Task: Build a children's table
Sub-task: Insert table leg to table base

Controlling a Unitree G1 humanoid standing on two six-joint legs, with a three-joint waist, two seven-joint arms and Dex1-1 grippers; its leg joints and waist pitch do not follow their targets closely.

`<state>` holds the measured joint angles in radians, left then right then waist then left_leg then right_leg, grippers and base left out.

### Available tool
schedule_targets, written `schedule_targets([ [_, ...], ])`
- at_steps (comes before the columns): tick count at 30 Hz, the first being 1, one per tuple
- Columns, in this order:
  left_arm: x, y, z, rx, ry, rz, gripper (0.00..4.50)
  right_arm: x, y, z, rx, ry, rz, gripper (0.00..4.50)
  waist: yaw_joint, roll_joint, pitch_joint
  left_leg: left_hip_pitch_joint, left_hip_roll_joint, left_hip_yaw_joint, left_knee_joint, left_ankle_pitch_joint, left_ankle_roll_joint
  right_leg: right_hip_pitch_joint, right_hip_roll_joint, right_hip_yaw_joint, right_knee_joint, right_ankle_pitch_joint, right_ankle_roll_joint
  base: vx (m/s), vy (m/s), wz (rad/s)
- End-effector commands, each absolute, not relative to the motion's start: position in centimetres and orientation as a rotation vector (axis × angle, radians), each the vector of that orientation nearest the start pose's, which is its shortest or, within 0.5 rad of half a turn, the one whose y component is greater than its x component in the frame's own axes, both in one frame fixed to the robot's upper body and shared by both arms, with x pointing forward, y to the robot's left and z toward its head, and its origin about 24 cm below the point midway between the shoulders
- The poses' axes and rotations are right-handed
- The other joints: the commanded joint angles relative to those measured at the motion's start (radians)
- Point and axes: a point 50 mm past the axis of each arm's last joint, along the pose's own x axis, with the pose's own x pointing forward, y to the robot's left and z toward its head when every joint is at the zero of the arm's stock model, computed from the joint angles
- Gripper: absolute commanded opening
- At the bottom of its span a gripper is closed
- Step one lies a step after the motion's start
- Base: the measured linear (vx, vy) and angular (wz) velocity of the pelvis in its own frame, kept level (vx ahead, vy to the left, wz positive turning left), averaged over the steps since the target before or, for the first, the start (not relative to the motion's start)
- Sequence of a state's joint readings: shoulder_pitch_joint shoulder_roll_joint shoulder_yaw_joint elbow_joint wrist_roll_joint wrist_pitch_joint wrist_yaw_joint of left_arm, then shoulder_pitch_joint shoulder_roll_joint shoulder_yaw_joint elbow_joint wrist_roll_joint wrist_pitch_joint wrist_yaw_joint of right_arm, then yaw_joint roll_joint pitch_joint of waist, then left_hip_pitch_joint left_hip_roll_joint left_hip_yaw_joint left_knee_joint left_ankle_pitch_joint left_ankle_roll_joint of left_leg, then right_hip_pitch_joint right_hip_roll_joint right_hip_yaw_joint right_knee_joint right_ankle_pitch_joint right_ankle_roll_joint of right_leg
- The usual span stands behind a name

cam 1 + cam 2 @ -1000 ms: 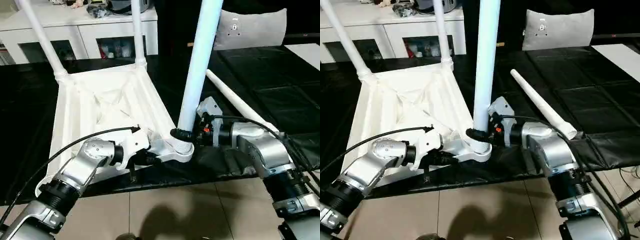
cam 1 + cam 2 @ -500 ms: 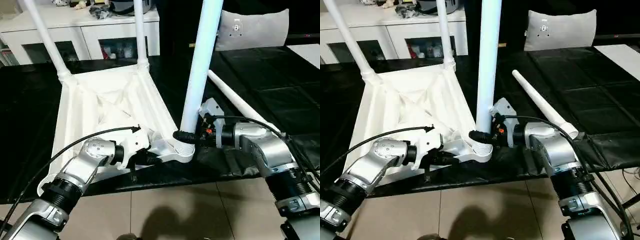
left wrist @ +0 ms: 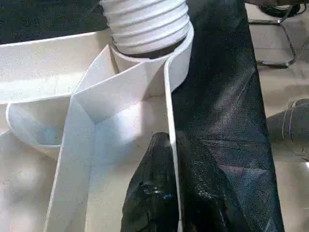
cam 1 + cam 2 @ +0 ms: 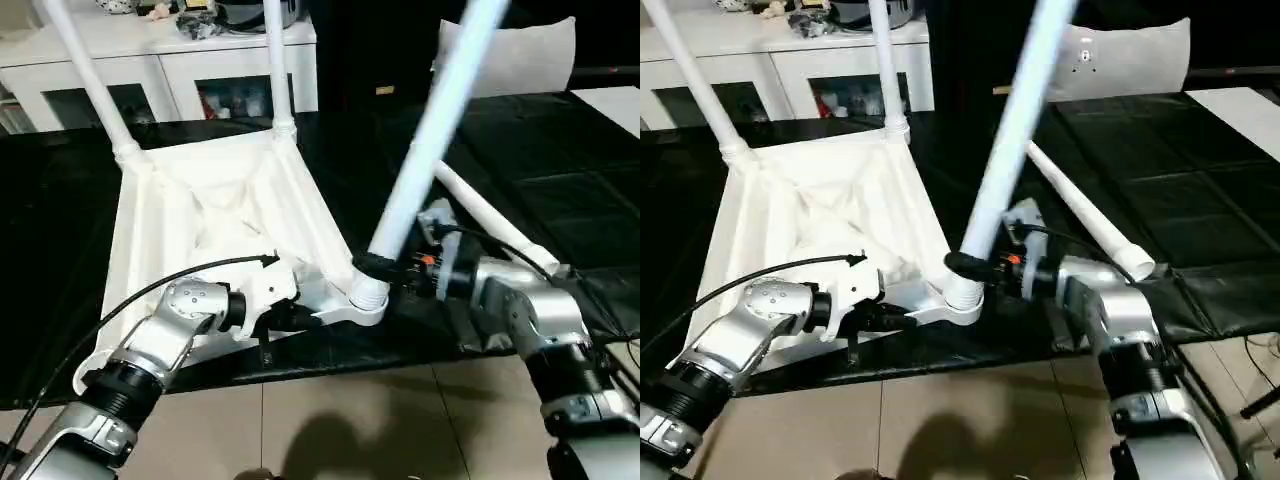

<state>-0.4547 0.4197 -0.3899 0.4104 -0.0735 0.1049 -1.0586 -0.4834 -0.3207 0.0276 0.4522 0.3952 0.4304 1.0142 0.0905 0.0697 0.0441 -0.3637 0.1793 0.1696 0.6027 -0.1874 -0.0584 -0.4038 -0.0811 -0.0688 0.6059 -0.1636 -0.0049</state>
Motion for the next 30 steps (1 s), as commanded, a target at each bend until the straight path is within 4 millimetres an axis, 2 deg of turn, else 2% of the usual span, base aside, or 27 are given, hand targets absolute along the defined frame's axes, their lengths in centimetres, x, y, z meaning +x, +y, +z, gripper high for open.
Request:
schedule_targets([
  [1, 28.6, 12.0, 3.2, 0.384, 0.388, -1.336, 0.00, 30.7, -15.6, 4.6, 0.226, 0.402, 1.012, 1.88, -0.005, -0.022, -0.050, 0.008, 0.037, -0.015, -0.081, -0.307, 0.019, 0.028, -0.063, 0.038, -0.111, -0.581, -0.093, 0.000, 0.000, 0.00],
  [2, 28.6, 12.0, 3.2, 0.385, 0.388, -1.336, 0.00, 30.5, -15.8, 4.3, 0.175, 0.406, 1.004, 1.88, -0.007, -0.020, -0.051, 0.006, 0.036, -0.016, -0.081, -0.305, 0.019, 0.031, -0.064, 0.037, -0.109, -0.586, -0.091, 0.000, 0.000, 0.00],
  [3, 28.6, 12.0, 3.2, 0.387, 0.387, -1.334, 0.00, 30.2, -15.9, 4.1, 0.120, 0.409, 1.003, 1.88, -0.006, -0.020, -0.051, 0.008, 0.036, -0.015, -0.081, -0.310, 0.020, 0.027, -0.064, 0.037, -0.112, -0.601, -0.086, 0.000, 0.000, 0.00],
  [4, 28.6, 11.9, 3.2, 0.393, 0.385, -1.332, 0.00, 30.0, -15.9, 3.9, 0.009, 0.409, 1.000, 1.88, -0.006, -0.013, -0.050, 0.010, 0.036, -0.015, -0.080, -0.316, 0.018, 0.026, -0.064, 0.038, -0.113, -0.609, -0.082, 0.000, 0.000, 0.00],
  [9, 28.6, 11.9, 3.2, 0.404, 0.385, -1.340, 0.00, 30.0, -15.7, 4.2, -0.086, 0.392, 0.998, 1.88, -0.015, -0.006, -0.049, 0.014, 0.034, -0.020, -0.086, -0.365, 0.013, 0.025, -0.062, 0.032, -0.122, -0.647, -0.065, 0.000, 0.000, 0.00],
  [10, 28.6, 11.9, 3.2, 0.414, 0.387, -1.345, 0.00, 30.0, -15.6, 4.1, -0.119, 0.399, 1.011, 1.88, -0.017, -0.009, -0.049, 0.011, 0.034, -0.021, -0.089, -0.369, 0.014, 0.028, -0.061, 0.032, -0.122, -0.638, -0.064, 0.000, 0.000, 0.00],
  [13, 28.7, 12.0, 3.2, 0.436, 0.392, -1.352, 0.00, 30.0, -15.1, 4.0, -0.196, 0.423, 1.062, 1.88, -0.022, -0.007, -0.046, 0.013, 0.034, -0.023, -0.090, -0.402, 0.012, 0.025, -0.062, 0.030, -0.125, -0.653, -0.060, 0.000, 0.000, 0.00],
  [15, 28.9, 12.1, 3.3, 0.444, 0.391, -1.352, 0.00, 30.0, -14.8, 3.9, -0.215, 0.444, 1.099, 1.88, -0.028, -0.005, -0.042, 0.020, 0.030, -0.023, -0.087, -0.434, 0.010, 0.017, -0.063, 0.028, -0.133, -0.702, -0.051, 0.000, 0.000, 0.00],
  [17, 29.0, 12.2, 3.4, 0.451, 0.390, -1.353, 0.00, 29.9, -14.6, 3.8, -0.234, 0.463, 1.123, 1.88, -0.032, -0.014, -0.042, 0.024, 0.027, -0.025, -0.083, -0.453, 0.009, 0.014, -0.065, 0.024, -0.141, -0.752, -0.030, 0.000, 0.000, 0.00],
  [18, 29.1, 12.2, 3.5, 0.455, 0.390, -1.353, 0.00, 29.8, -14.6, 3.7, -0.243, 0.472, 1.132, 1.88, -0.033, -0.012, -0.041, 0.025, 0.027, -0.025, -0.083, -0.455, 0.011, 0.013, -0.065, 0.024, -0.143, -0.757, -0.028, 0.000, 0.000, 0.00],
  [20, 29.5, 12.5, 3.8, 0.473, 0.389, -1.349, 0.00, 29.7, -14.3, 3.2, -0.263, 0.510, 1.167, 1.88, -0.037, -0.014, -0.042, 0.024, 0.028, -0.028, -0.086, -0.461, 0.014, 0.016, -0.065, 0.020, -0.143, -0.748, -0.028, 0.000, 0.000, 0.00],
  [22, 29.8, 12.6, 3.9, 0.481, 0.388, -1.347, 0.00, 29.6, -14.2, 3.0, -0.249, 0.526, 1.186, 1.88, -0.041, -0.010, -0.042, 0.023, 0.031, -0.029, -0.091, -0.471, 0.015, 0.019, -0.064, 0.019, -0.141, -0.720, -0.038, 0.000, 0.000, 0.00],
  [23, 29.9, 12.7, 4.0, 0.486, 0.386, -1.345, 0.00, 29.5, -14.1, 2.9, -0.245, 0.532, 1.195, 1.88, -0.040, -0.014, -0.043, 0.023, 0.033, -0.029, -0.093, -0.470, 0.017, 0.021, -0.065, 0.019, -0.141, -0.706, -0.044, 0.000, 0.000, 0.00],
  [24, 29.9, 12.7, 4.0, 0.486, 0.386, -1.345, 0.00, 29.5, -14.1, 2.9, -0.244, 0.532, 1.195, 1.88, -0.040, -0.012, -0.041, 0.025, 0.032, -0.028, -0.093, -0.472, 0.017, 0.019, -0.066, 0.020, -0.143, -0.709, -0.046, 0.000, 0.000, 0.00],
  [27, 30.5, 12.9, 4.4, 0.497, 0.384, -1.342, 0.00, 29.6, -13.9, 2.7, -0.240, 0.539, 1.202, 1.88, -0.044, -0.013, -0.040, 0.025, 0.033, -0.031, -0.095, -0.493, 0.010, 0.020, -0.068, 0.019, -0.145, -0.726, -0.044, 0.000, 0.000, 0.00],
  [30, 31.1, 13.1, 4.8, 0.506, 0.384, -1.338, 0.00, 29.9, -13.7, 2.7, -0.220, 0.536, 1.201, 1.88, -0.048, -0.013, -0.041, 0.023, 0.036, -0.034, -0.100, -0.505, 0.003, 0.025, -0.072, 0.021, -0.139, -0.701, -0.055, 0.000, 0.000, 0.00],
])
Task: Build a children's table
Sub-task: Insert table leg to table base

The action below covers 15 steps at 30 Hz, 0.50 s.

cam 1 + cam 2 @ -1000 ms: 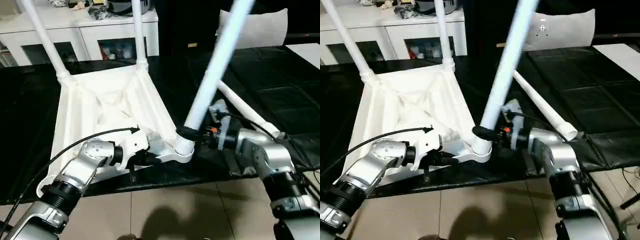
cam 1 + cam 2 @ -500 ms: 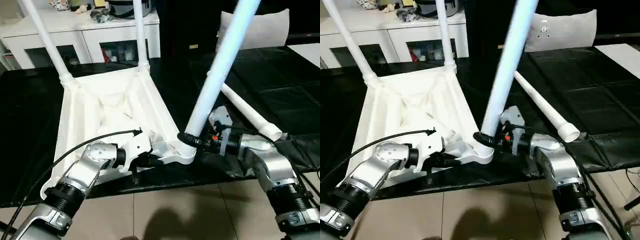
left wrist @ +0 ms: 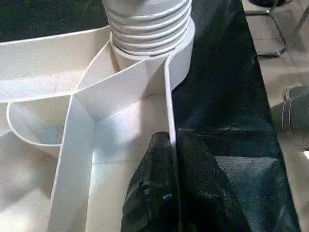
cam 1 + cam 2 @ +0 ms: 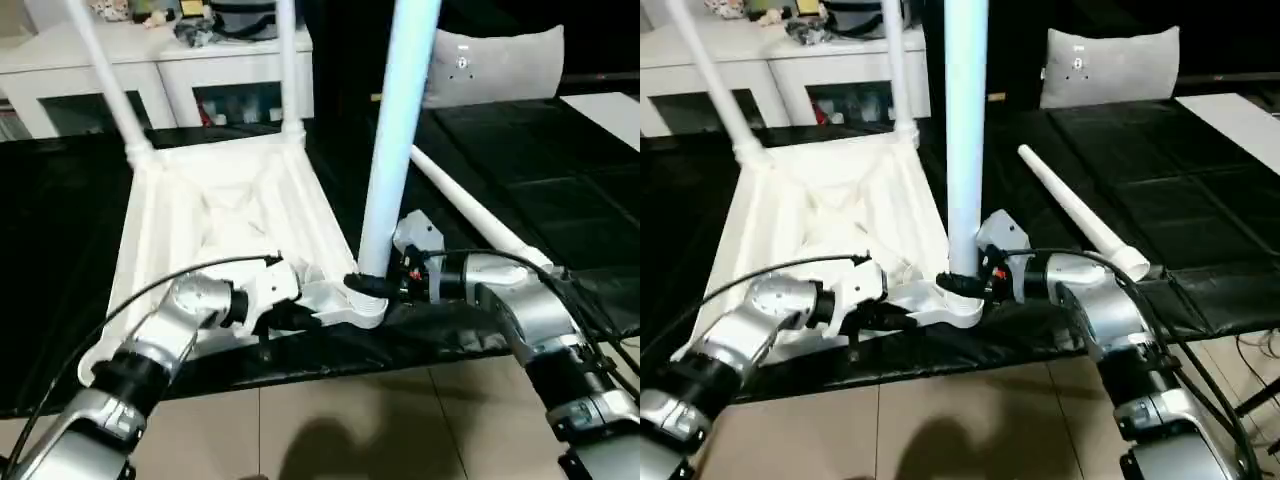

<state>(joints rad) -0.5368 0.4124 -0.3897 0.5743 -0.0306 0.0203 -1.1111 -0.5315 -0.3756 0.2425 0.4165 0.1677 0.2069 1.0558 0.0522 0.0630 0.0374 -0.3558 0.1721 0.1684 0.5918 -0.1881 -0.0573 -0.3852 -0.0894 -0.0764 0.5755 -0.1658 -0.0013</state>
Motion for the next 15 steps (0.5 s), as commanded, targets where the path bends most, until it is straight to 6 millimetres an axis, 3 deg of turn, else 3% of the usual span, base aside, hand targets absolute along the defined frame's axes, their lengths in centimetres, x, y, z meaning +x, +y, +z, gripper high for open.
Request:
schedule_targets([
  [1, 31.3, 13.2, 4.9, 0.510, 0.385, -1.335, 0.00, 30.1, -13.6, 2.8, -0.207, 0.531, 1.196, 1.88, -0.010, -0.006, -0.035, 0.016, 0.043, -0.034, -0.089, -0.505, 0.001, 0.006, -0.063, 0.028, -0.108, -0.695, -0.062, 0.000, 0.000, 0.00],
  [7, 31.6, 13.7, 5.0, 0.458, 0.402, -1.306, 0.00, 30.9, -13.3, 2.6, -0.194, 0.526, 1.108, 1.88, -0.023, -0.005, -0.030, 0.018, 0.043, -0.035, -0.088, -0.536, -0.005, 0.002, -0.066, 0.027, -0.110, -0.725, -0.070, 0.000, 0.000, 0.00],
  [9, 31.6, 13.8, 4.8, 0.440, 0.408, -1.287, 0.00, 31.3, -13.3, 2.5, -0.195, 0.523, 1.056, 1.88, -0.028, -0.009, -0.028, 0.018, 0.041, -0.037, -0.087, -0.548, -0.006, 0.000, -0.065, 0.022, -0.115, -0.758, -0.055, 0.000, 0.000, 0.00],
  [10, 31.4, 13.9, 4.6, 0.398, 0.428, -1.229, 0.00, 31.9, -13.3, 2.4, -0.174, 0.514, 0.938, 1.88, -0.034, -0.011, -0.025, 0.023, 0.039, -0.039, -0.084, -0.569, -0.012, -0.004, -0.066, 0.013, -0.122, -0.798, -0.035, 0.000, 0.000, 0.00],
  [12, 31.2, 14.0, 4.3, 0.356, 0.450, -1.165, 0.00, 32.4, -13.3, 2.3, -0.149, 0.512, 0.842, 1.88, -0.040, -0.002, -0.021, 0.028, 0.039, -0.042, -0.083, -0.590, -0.022, -0.008, -0.067, 0.000, -0.128, -0.814, -0.032, 0.000, 0.000, 0.00],
  [13, 31.0, 13.7, 4.2, 0.314, 0.461, -1.101, 0.00, 32.9, -13.2, 2.1, -0.121, 0.513, 0.736, 1.88, -0.056, 0.006, -0.017, 0.033, 0.043, -0.053, -0.086, -0.650, -0.036, -0.001, -0.063, -0.027, -0.135, -0.801, -0.021, -0.052, 0.012, -0.11],
  [14, 30.9, 13.5, 4.2, 0.300, 0.461, -1.086, 0.00, 33.1, -13.2, 2.1, -0.110, 0.514, 0.707, 1.88, -0.078, 0.016, -0.009, 0.027, 0.055, -0.069, -0.108, -0.754, -0.042, 0.021, -0.047, -0.062, -0.133, -0.734, -0.008, 0.000, 0.000, 0.00],
  [15, 30.7, 13.2, 4.2, 0.282, 0.464, -1.067, 0.00, 33.3, -13.0, 2.0, -0.091, 0.516, 0.672, 1.88, -0.080, 0.033, -0.009, -0.020, 0.088, -0.090, -0.159, -0.865, -0.054, 0.085, -0.046, -0.044, -0.033, -0.535, -0.040, 0.000, 0.000, 0.00],
])
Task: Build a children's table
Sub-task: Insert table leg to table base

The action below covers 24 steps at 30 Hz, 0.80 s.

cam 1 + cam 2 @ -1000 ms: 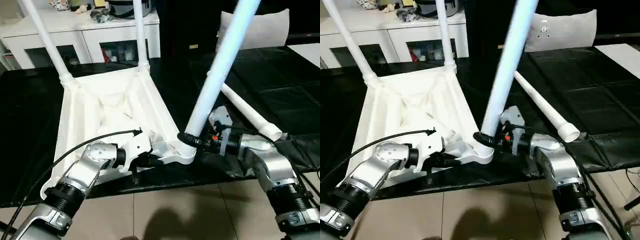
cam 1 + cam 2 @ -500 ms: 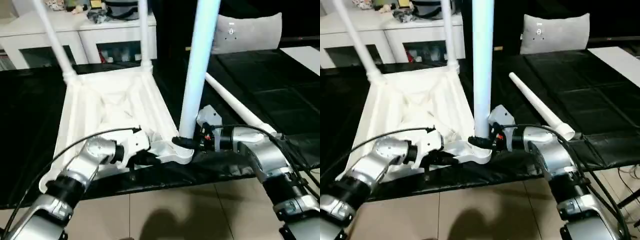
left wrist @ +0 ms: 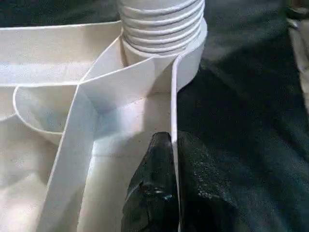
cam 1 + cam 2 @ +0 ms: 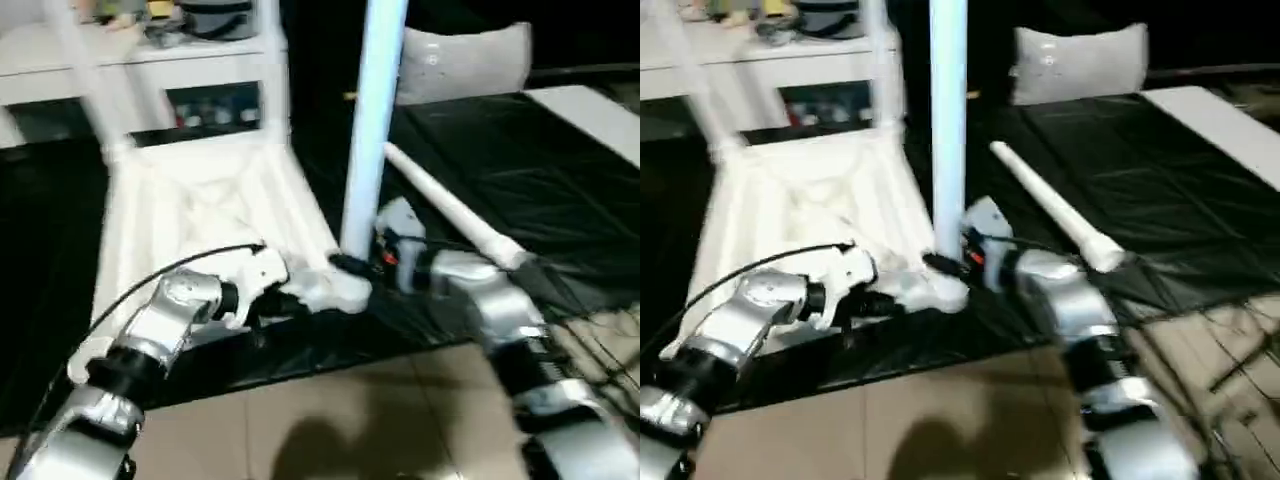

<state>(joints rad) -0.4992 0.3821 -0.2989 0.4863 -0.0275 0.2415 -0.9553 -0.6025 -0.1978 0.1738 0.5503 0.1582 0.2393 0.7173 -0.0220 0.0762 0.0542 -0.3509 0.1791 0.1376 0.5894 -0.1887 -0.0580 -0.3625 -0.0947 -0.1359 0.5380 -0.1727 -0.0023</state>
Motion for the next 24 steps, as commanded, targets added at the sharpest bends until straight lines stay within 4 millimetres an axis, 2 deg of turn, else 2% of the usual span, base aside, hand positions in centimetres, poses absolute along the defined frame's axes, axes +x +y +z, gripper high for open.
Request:
schedule_targets([
  [1, 30.6, 12.8, 4.3, 0.273, 0.460, -1.055, 0.00, 33.5, -12.9, 2.0, -0.078, 0.517, 0.642, 1.88, 0.007, 0.026, -0.020, -0.060, 0.103, -0.058, -0.210, -0.942, -0.065, 0.095, -0.032, 0.031, 0.097, -0.404, -0.066, -0.070, 0.020, -0.11],
  [2, 30.4, 12.5, 4.4, 0.268, 0.456, -1.049, 0.00, 33.7, -12.8, 2.0, -0.074, 0.517, 0.623, 1.88, 0.033, 0.018, -0.025, -0.045, 0.100, -0.034, -0.230, -0.943, -0.062, 0.069, -0.024, 0.067, 0.134, -0.228, -0.080, -0.070, -0.050, 0.05],
  [3, 30.2, 11.9, 4.5, 0.259, 0.450, -1.042, 0.00, 34.0, -12.6, 2.0, -0.072, 0.516, 0.594, 1.88, 0.030, -0.030, -0.027, 0.036, 0.030, -0.017, -0.116, -0.776, -0.074, -0.028, -0.065, 0.099, -0.021, -0.627, -0.074, -0.070, -0.050, 0.05],
  [4, 30.1, 11.6, 4.6, 0.255, 0.448, -1.039, 0.00, 34.1, -12.5, 2.0, -0.074, 0.515, 0.582, 1.88, 0.011, -0.047, -0.008, 0.116, -0.035, 0.001, 0.085, -0.465, -0.023, -0.121, -0.126, 0.065, -0.163, -1.066, -0.026, 0.052, -0.092, 0.04],
  [5, 30.1, 10.6, 4.9, 0.250, 0.435, -1.025, 0.00, 34.6, -12.3, 2.1, -0.075, 0.518, 0.546, 1.88, 0.008, -0.057, -0.008, 0.064, -0.034, -0.009, 0.083, -0.337, 0.001, -0.063, -0.141, 0.055, -0.151, -1.111, 0.003, 0.112, -0.019, -0.37],
  [6, 30.0, 9.5, 5.2, 0.247, 0.423, -1.014, 0.00, 34.9, -12.0, 2.2, -0.075, 0.524, 0.513, 1.88, 0.010, -0.033, -0.013, 0.012, -0.014, -0.024, 0.051, -0.279, -0.001, 0.000, -0.157, 0.046, -0.124, -1.074, 0.014, 0.112, -0.019, -0.37],
  [7, 29.9, 8.3, 5.6, 0.249, 0.408, -1.000, 0.00, 35.3, -11.5, 2.2, -0.078, 0.532, 0.482, 1.88, -0.002, -0.015, -0.006, -0.037, 0.020, -0.044, -0.030, -0.399, -0.020, 0.028, -0.102, -0.017, -0.086, -0.937, 0.042, 0.087, 0.059, -0.51],
  [8, 29.9, 7.8, 5.8, 0.248, 0.401, -0.997, 0.00, 35.4, -11.2, 2.2, -0.081, 0.541, 0.482, 1.88, -0.011, -0.008, -0.018, -0.038, 0.054, -0.071, -0.071, -0.603, -0.040, 0.051, -0.075, -0.027, -0.046, -0.723, 0.032, 0.000, 0.000, 0.00],
  [9, 29.9, 7.5, 5.9, 0.247, 0.396, -0.996, 0.00, 35.4, -11.0, 2.2, -0.084, 0.547, 0.482, 1.88, 0.007, 0.030, -0.030, -0.019, 0.093, -0.080, -0.116, -0.743, -0.041, 0.059, -0.064, 0.019, 0.032, -0.468, -0.043, 0.000, 0.000, 0.00],
  [10, 30.0, 7.3, 5.9, 0.261, 0.391, -0.988, 0.00, 35.4, -10.7, 2.1, -0.093, 0.559, 0.485, 1.88, 0.007, 0.006, -0.025, 0.008, 0.078, -0.064, -0.114, -0.734, -0.052, 0.025, -0.071, 0.048, -0.005, -0.395, -0.097, 0.022, -0.037, 0.25],
  [11, 30.0, 7.4, 5.9, 0.265, 0.391, -0.983, 0.00, 35.4, -10.7, 2.1, -0.094, 0.561, 0.485, 1.88, 0.014, -0.007, -0.018, 0.031, 0.044, -0.043, -0.090, -0.686, -0.057, -0.007, -0.080, 0.047, -0.052, -0.511, -0.108, 0.070, -0.059, 0.29],
  [12, 30.0, 7.5, 5.9, 0.278, 0.392, -0.967, 0.00, 35.4, -10.5, 2.0, -0.097, 0.569, 0.485, 1.88, 0.015, -0.040, -0.012, 0.059, -0.002, -0.015, -0.035, -0.524, -0.024, -0.036, -0.086, 0.025, -0.106, -0.768, -0.065, 0.070, -0.059, 0.29],
  [13, 30.1, 7.7, 5.9, 0.288, 0.392, -0.958, 0.00, 35.4, -10.4, 1.9, -0.099, 0.568, 0.488, 1.88, 0.025, -0.035, -0.025, 0.036, -0.008, -0.011, -0.028, -0.366, 0.009, -0.003, -0.100, 0.021, -0.105, -0.825, -0.029, 0.070, -0.030, 0.12],
  [14, 30.1, 7.9, 5.9, 0.298, 0.393, -0.950, 0.00, 35.4, -10.3, 1.9, -0.102, 0.567, 0.492, 1.88, 0.033, -0.035, -0.030, 0.005, 0.003, -0.016, -0.048, -0.302, 0.020, 0.022, -0.101, 0.032, -0.089, -0.775, -0.028, 0.078, -0.010, -0.09],
  [15, 30.1, 8.1, 5.9, 0.303, 0.395, -0.947, 0.00, 35.4, -10.2, 1.9, -0.101, 0.567, 0.494, 1.88, 0.037, -0.029, -0.024, -0.012, 0.015, -0.024, -0.062, -0.288, 0.020, 0.027, -0.097, 0.033, -0.082, -0.747, -0.028, 0.078, -0.010, -0.09],
  [16, 30.1, 8.3, 5.8, 0.312, 0.399, -0.938, 0.00, 35.4, -10.1, 1.9, -0.103, 0.565, 0.497, 1.88, 0.039, -0.012, -0.036, -0.007, 0.039, -0.030, -0.075, -0.281, -0.001, 0.022, -0.085, 0.040, -0.063, -0.578, -0.075, 0.076, -0.006, -0.07],
  [17, 30.2, 8.6, 5.7, 0.321, 0.404, -0.924, 0.00, 35.4, -10.1, 2.0, -0.101, 0.562, 0.497, 1.88, 0.039, -0.011, -0.037, -0.006, 0.042, -0.029, -0.077, -0.289, -0.005, 0.020, -0.081, 0.043, -0.057, -0.527, -0.096, 0.000, 0.000, 0.00],
  [18, 30.2, 8.9, 5.8, 0.323, 0.408, -0.904, 0.00, 35.5, -10.0, 2.0, -0.098, 0.553, 0.496, 1.88, 0.039, -0.012, -0.037, -0.007, 0.045, -0.027, -0.081, -0.309, -0.009, 0.022, -0.079, 0.046, -0.046, -0.463, -0.132, 0.000, 0.000, 0.00],
  [19, 30.2, 9.0, 5.8, 0.324, 0.411, -0.891, 0.00, 35.6, -9.9, 2.0, -0.097, 0.546, 0.495, 1.88, 0.036, -0.014, -0.036, -0.012, 0.045, -0.027, -0.083, -0.321, -0.011, 0.026, -0.078, 0.046, -0.041, -0.452, -0.142, 0.000, 0.000, 0.00],
  [20, 30.3, 9.2, 5.8, 0.334, 0.407, -0.881, 0.00, 35.7, -9.8, 2.2, -0.085, 0.520, 0.490, 1.88, 0.034, -0.010, -0.037, -0.014, 0.044, -0.026, -0.084, -0.343, -0.012, 0.028, -0.080, 0.048, -0.040, -0.447, -0.154, 0.000, 0.000, 0.00],
  [22, 30.4, 9.4, 5.9, 0.356, 0.396, -0.887, 0.00, 36.1, -9.9, 2.9, -0.048, 0.453, 0.473, 1.88, 0.032, -0.010, -0.038, -0.014, 0.044, -0.026, -0.084, -0.353, -0.011, 0.029, -0.081, 0.050, -0.039, -0.447, -0.158, 0.000, 0.000, 0.00],
  [24, 30.4, 9.7, 5.9, 0.373, 0.384, -0.903, 0.00, 36.5, -10.1, 3.7, 0.000, 0.378, 0.463, 1.88, 0.033, -0.013, -0.046, -0.016, 0.043, -0.025, -0.081, -0.316, -0.002, 0.031, -0.082, 0.054, -0.034, -0.401, -0.169, 0.000, 0.000, 0.00],
])
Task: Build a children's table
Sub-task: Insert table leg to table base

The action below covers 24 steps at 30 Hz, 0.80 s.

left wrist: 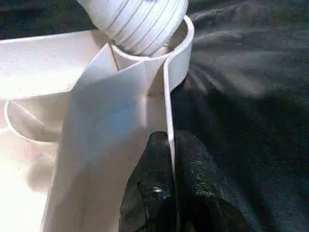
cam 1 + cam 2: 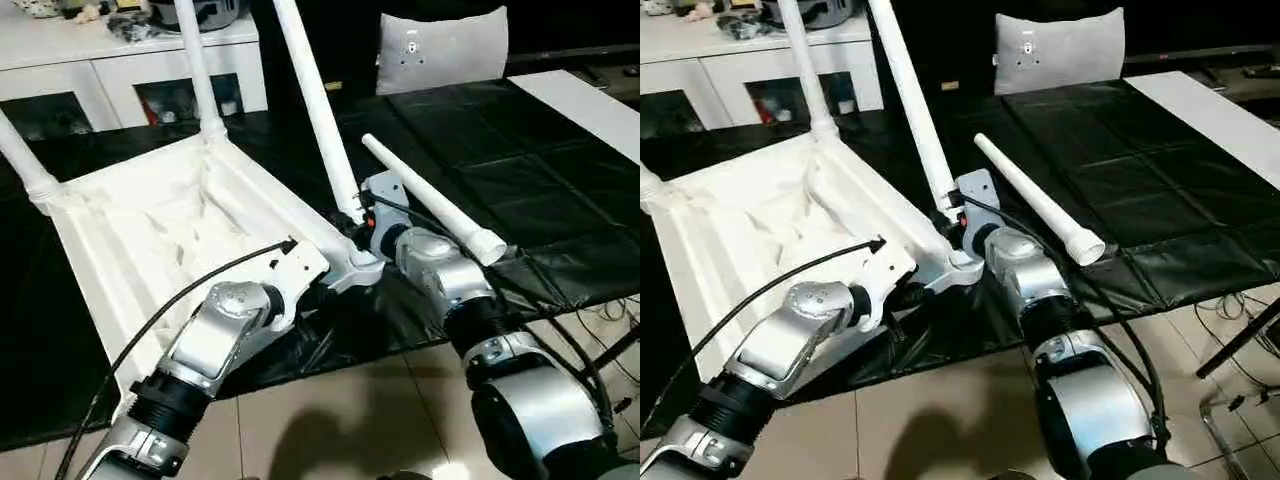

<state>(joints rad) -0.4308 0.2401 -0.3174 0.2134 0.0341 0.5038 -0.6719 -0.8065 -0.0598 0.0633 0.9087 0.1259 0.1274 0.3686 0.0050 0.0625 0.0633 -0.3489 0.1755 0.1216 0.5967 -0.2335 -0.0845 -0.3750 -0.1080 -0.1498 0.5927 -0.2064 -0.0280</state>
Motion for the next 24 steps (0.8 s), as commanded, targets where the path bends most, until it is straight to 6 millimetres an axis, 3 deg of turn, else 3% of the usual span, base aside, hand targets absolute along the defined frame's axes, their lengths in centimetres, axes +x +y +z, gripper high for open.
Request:
schedule_targets([
  [1, 30.4, 9.9, 6.0, 0.384, 0.372, -0.928, 0.00, 36.7, -10.4, 4.6, 0.050, 0.305, 0.464, 1.88, 0.008, 0.000, -0.061, -0.021, 0.048, -0.006, -0.085, -0.216, 0.038, 0.045, -0.067, 0.070, -0.082, -0.305, -0.160, 0.000, 0.000, 0.00],
  [3, 30.4, 10.4, 6.0, 0.397, 0.366, -0.945, 0.00, 36.8, -10.8, 5.6, 0.106, 0.214, 0.487, 1.88, 0.012, 0.000, -0.063, -0.019, 0.049, 0.001, -0.083, -0.211, 0.059, 0.038, -0.066, 0.073, -0.079, -0.280, -0.179, 0.000, 0.000, 0.00],
  [4, 30.5, 11.0, 6.1, 0.430, 0.337, -0.976, 0.00, 36.7, -11.5, 6.7, 0.159, 0.121, 0.517, 1.88, 0.014, 0.001, -0.070, -0.028, 0.048, 0.001, -0.079, -0.161, 0.073, 0.047, -0.064, 0.072, -0.070, -0.209, -0.194, 0.058, -0.027, 0.02],
  [5, 30.5, 11.0, 6.1, 0.432, 0.336, -0.978, 0.00, 36.7, -11.5, 6.8, 0.161, 0.116, 0.519, 1.88, 0.018, 0.003, -0.075, -0.028, 0.048, 0.002, -0.075, -0.119, 0.086, 0.049, -0.063, 0.072, -0.065, -0.155, -0.202, 0.064, -0.025, -0.02],
  [7, 30.5, 11.7, 6.1, 0.477, 0.306, -1.030, 0.00, 36.3, -12.4, 7.7, 0.204, 0.020, 0.567, 1.88, 0.027, 0.009, -0.095, -0.033, 0.043, 0.006, -0.047, 0.092, 0.159, 0.051, -0.054, 0.071, -0.027, 0.131, -0.250, 0.061, -0.024, -0.02],
  [8, 30.5, 11.9, 6.1, 0.469, 0.307, -1.034, 0.00, 36.1, -12.7, 7.9, 0.214, 0.004, 0.584, 1.88, 0.036, 0.018, -0.103, -0.027, 0.041, 0.007, -0.036, 0.190, 0.201, 0.043, -0.050, 0.069, -0.011, 0.252, -0.274, 0.054, -0.021, 0.01],
  [10, 30.3, 12.2, 6.0, 0.464, 0.310, -1.087, 0.00, 35.5, -13.3, 8.3, 0.234, -0.031, 0.649, 1.88, 0.042, 0.012, -0.104, -0.032, 0.036, 0.009, -0.024, 0.264, 0.250, 0.037, -0.046, 0.070, 0.002, 0.343, -0.295, 0.027, -0.010, 0.01],
  [12, 30.0, 12.4, 5.8, 0.476, 0.314, -1.132, 0.00, 35.0, -13.6, 8.7, 0.262, -0.059, 0.704, 1.88, 0.057, 0.014, -0.102, -0.037, 0.041, 0.011, -0.023, 0.228, 0.274, 0.038, -0.049, 0.068, -0.002, 0.303, -0.284, 0.000, 0.000, 0.00],
  [13, 29.7, 12.4, 5.7, 0.477, 0.324, -1.161, 0.00, 34.7, -13.8, 8.9, 0.257, -0.064, 0.737, 1.88, 0.061, 0.015, -0.097, -0.036, 0.046, 0.012, -0.028, 0.174, 0.270, 0.036, -0.048, 0.067, -0.010, 0.227, -0.274, 0.000, 0.000, 0.00],
  [15, 29.6, 12.5, 5.5, 0.480, 0.332, -1.189, 0.00, 34.4, -13.9, 9.0, 0.247, -0.067, 0.772, 1.88, 0.065, 0.015, -0.093, -0.033, 0.052, 0.012, -0.035, 0.110, 0.230, 0.036, -0.048, 0.067, -0.019, 0.110, -0.259, 0.000, 0.000, 0.00],
  [16, 29.6, 12.6, 5.3, 0.488, 0.337, -1.200, 0.00, 34.1, -14.1, 9.2, 0.235, -0.069, 0.812, 1.88, 0.067, 0.016, -0.085, -0.031, 0.055, 0.015, -0.042, 0.038, 0.188, 0.033, -0.046, 0.069, -0.032, 0.015, -0.244, 0.000, 0.000, 0.00],
  [18, 29.9, 12.8, 5.2, 0.499, 0.333, -1.185, 0.00, 33.8, -14.2, 9.4, 0.223, -0.070, 0.842, 1.88, 0.069, 0.017, -0.078, -0.029, 0.056, 0.017, -0.051, -0.033, 0.155, 0.035, -0.045, 0.069, -0.042, -0.066, -0.228, -0.052, 0.006, -0.03],
  [19, 30.0, 12.9, 5.2, 0.498, 0.331, -1.180, 0.44, 33.7, -14.2, 9.4, 0.221, -0.071, 0.846, 1.88, 0.068, 0.016, -0.075, -0.028, 0.055, 0.020, -0.057, -0.098, 0.117, 0.040, -0.047, 0.070, -0.053, -0.149, -0.201, -0.057, 0.010, -0.05],
  [20, 30.0, 12.9, 5.5, 0.464, 0.344, -1.203, 0.44, 33.7, -14.3, 9.5, 0.225, -0.072, 0.840, 1.88, 0.067, 0.012, -0.072, -0.027, 0.054, 0.020, -0.063, -0.129, 0.086, 0.042, -0.050, 0.072, -0.057, -0.205, -0.184, 0.000, 0.000, 0.00],
  [22, 29.9, 12.9, 5.9, 0.438, 0.329, -1.219, 0.60, 33.6, -14.4, 9.5, 0.220, -0.070, 0.839, 1.88, 0.066, 0.010, -0.071, -0.023, 0.052, 0.022, -0.067, -0.145, 0.064, 0.040, -0.051, 0.077, -0.064, -0.260, -0.163, 0.000, 0.000, 0.00],
  [24, 30.0, 12.9, 6.3, 0.429, 0.300, -1.227, 0.71, 33.6, -14.3, 9.5, 0.217, -0.068, 0.839, 1.88, 0.067, 0.005, -0.076, -0.022, 0.049, 0.024, -0.064, -0.109, 0.061, 0.039, -0.049, 0.082, -0.061, -0.244, -0.160, 0.000, 0.000, 0.00],
])
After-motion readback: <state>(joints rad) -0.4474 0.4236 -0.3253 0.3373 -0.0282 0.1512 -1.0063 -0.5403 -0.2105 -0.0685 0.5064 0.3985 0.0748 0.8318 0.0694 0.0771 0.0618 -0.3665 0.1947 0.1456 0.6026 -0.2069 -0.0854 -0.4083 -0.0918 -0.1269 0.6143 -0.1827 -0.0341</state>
